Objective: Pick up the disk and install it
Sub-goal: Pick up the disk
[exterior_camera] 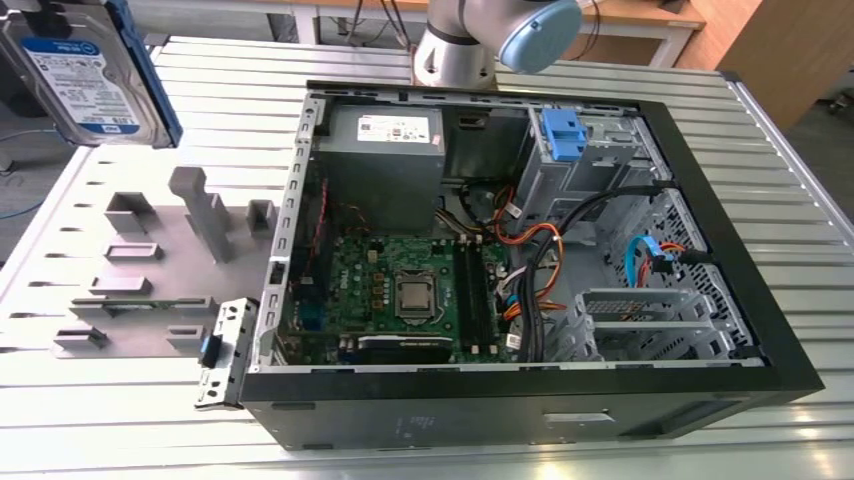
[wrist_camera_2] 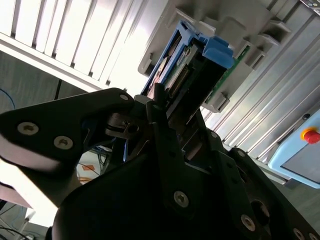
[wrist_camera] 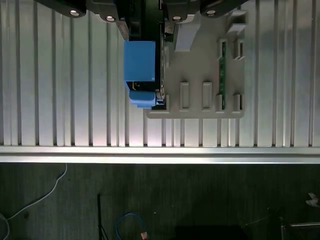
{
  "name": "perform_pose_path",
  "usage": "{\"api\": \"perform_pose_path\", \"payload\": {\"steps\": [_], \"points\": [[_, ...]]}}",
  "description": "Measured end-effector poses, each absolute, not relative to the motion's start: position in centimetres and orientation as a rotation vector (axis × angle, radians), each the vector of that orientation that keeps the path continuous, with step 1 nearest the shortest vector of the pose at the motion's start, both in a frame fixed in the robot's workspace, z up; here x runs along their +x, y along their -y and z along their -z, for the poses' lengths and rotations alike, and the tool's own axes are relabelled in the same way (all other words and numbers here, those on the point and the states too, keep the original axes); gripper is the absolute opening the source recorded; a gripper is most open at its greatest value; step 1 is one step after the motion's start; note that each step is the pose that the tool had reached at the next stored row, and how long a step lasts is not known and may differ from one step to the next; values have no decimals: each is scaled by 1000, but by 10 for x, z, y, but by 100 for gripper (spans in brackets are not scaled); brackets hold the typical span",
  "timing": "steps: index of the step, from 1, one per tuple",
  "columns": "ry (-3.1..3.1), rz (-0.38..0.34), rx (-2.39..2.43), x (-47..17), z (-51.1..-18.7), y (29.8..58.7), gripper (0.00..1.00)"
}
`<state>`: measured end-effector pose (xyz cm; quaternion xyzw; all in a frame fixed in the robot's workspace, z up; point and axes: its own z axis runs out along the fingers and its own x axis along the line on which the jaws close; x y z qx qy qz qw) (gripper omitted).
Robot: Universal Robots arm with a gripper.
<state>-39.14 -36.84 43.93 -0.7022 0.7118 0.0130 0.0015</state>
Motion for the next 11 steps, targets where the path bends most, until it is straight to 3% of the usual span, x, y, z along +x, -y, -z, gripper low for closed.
{"api": "perform_pose_path", "payload": {"steps": [11], "points": [[-2234, -41, -2204, -391, -456, 368, 35]]}}
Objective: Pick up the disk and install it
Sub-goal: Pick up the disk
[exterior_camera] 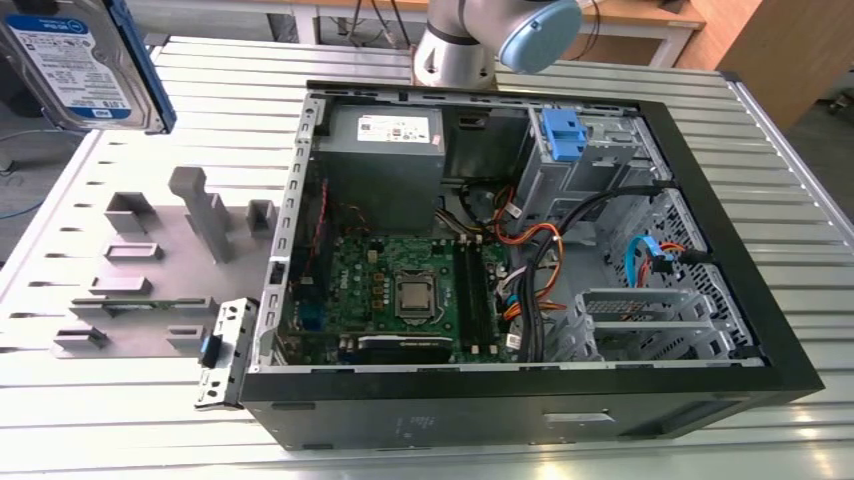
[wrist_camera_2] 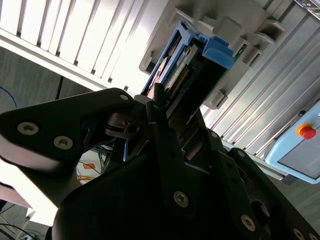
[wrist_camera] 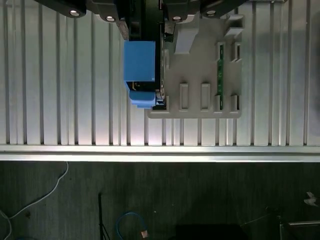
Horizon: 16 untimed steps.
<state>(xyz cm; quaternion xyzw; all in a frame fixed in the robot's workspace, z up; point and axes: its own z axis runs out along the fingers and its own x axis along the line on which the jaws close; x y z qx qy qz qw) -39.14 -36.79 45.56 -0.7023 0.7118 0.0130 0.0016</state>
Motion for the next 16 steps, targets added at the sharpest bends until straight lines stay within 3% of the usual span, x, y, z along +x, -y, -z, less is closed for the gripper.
{"api": "perform_pose_path", "payload": {"steps": [16], "points": [[-2234, -41, -2204, -391, -481, 368, 35]]}}
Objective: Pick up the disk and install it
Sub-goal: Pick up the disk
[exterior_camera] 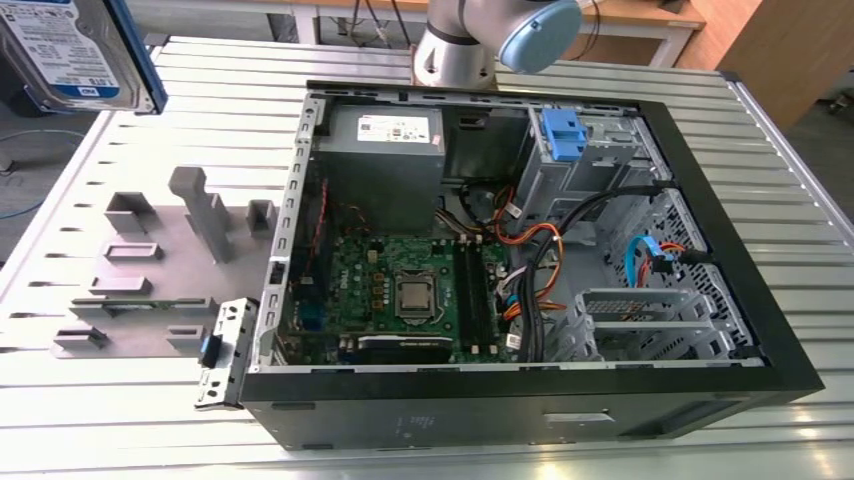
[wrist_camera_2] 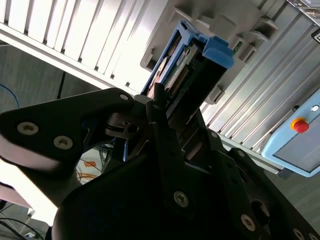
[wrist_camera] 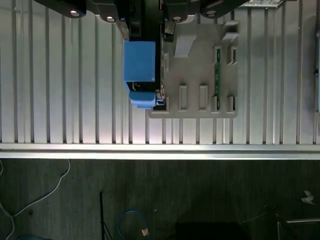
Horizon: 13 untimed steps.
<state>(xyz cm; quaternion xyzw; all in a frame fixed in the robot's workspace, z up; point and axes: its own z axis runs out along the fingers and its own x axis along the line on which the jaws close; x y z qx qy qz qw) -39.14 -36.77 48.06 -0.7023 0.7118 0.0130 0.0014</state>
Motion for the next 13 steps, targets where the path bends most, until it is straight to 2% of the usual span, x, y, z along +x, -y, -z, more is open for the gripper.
{"api": "perform_pose_path", "payload": {"steps": [13], "points": [[-2234, -41, -2204, -381, -481, 368, 35]]}}
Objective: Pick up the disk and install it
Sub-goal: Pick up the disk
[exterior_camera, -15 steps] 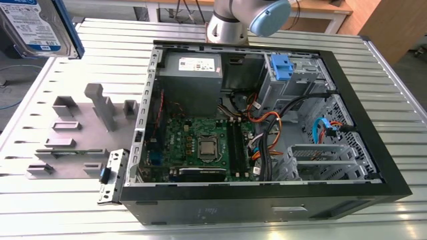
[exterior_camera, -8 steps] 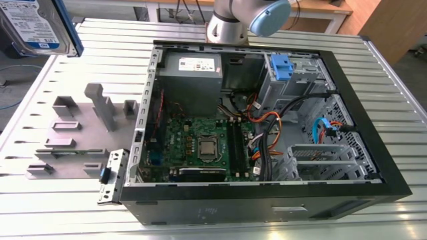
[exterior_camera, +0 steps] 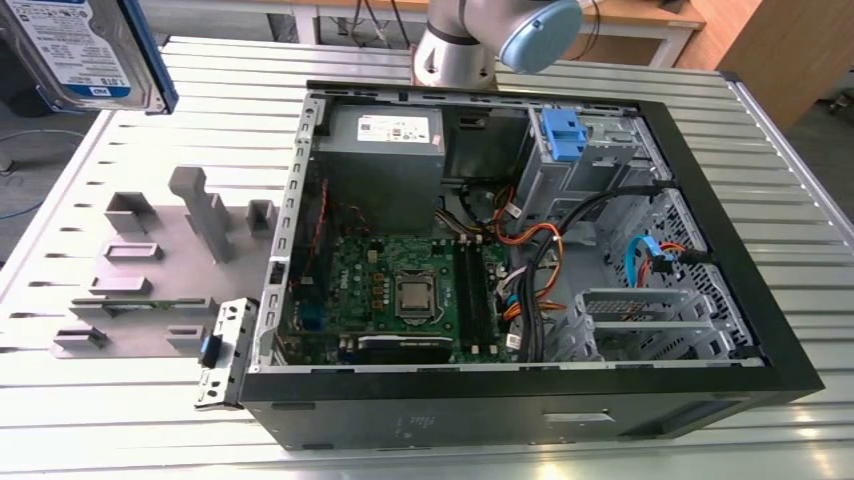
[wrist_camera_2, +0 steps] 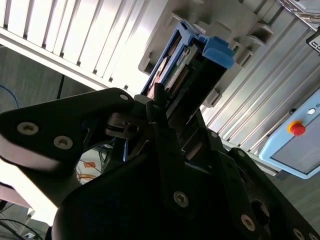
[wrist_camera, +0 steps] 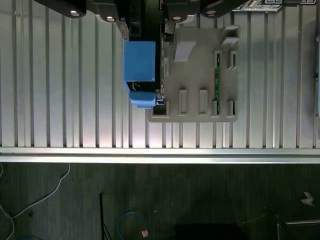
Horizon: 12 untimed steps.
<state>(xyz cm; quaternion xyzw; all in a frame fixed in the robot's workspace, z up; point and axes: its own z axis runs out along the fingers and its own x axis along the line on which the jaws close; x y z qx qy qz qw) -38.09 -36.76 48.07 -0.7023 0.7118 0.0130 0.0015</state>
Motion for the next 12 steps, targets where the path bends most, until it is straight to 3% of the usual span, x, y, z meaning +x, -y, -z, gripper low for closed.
{"api": "perform_pose_path", "payload": {"steps": [12], "points": [[-2234, -41, -2204, -339, -481, 368, 35]]}}
